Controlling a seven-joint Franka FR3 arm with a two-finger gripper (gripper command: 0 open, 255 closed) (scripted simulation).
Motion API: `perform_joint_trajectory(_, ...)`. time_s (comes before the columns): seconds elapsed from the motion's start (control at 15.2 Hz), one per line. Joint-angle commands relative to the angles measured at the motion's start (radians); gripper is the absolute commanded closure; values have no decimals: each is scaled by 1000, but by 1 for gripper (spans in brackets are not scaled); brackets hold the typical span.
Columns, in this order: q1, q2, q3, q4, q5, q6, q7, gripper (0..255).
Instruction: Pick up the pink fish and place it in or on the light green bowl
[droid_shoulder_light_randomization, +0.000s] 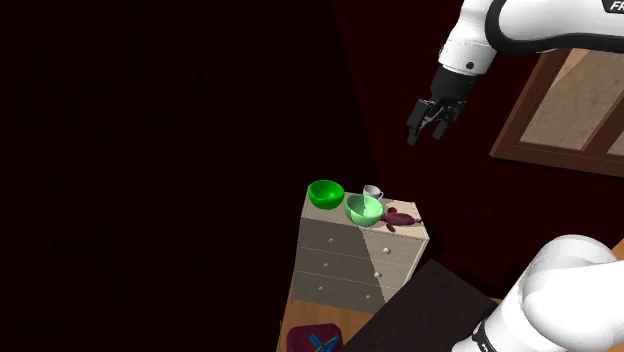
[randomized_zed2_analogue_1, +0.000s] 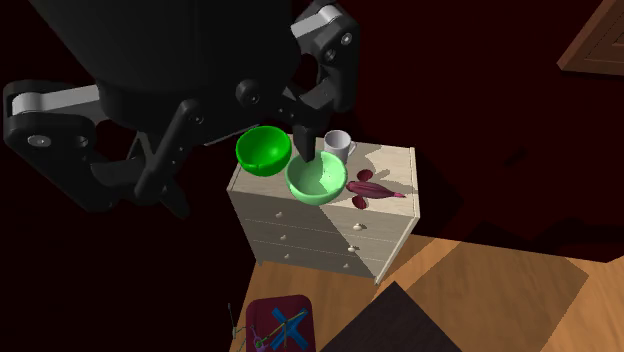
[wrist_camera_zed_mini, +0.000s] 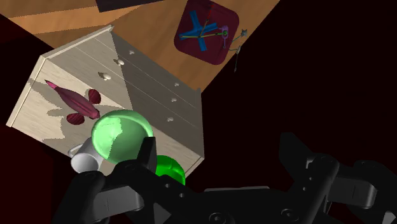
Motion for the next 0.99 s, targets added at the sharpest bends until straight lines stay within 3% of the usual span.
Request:
perform_joint_trajectory(0.0, 0, 0, 0, 0, 0, 0, 0, 0)
perform_joint_trajectory(0.46, -45, 44, -149, -126, -21, 211, -91, 0)
perform_joint_trajectory(0.92, -72, 166, -308, -190, -11, 429, -201, 0)
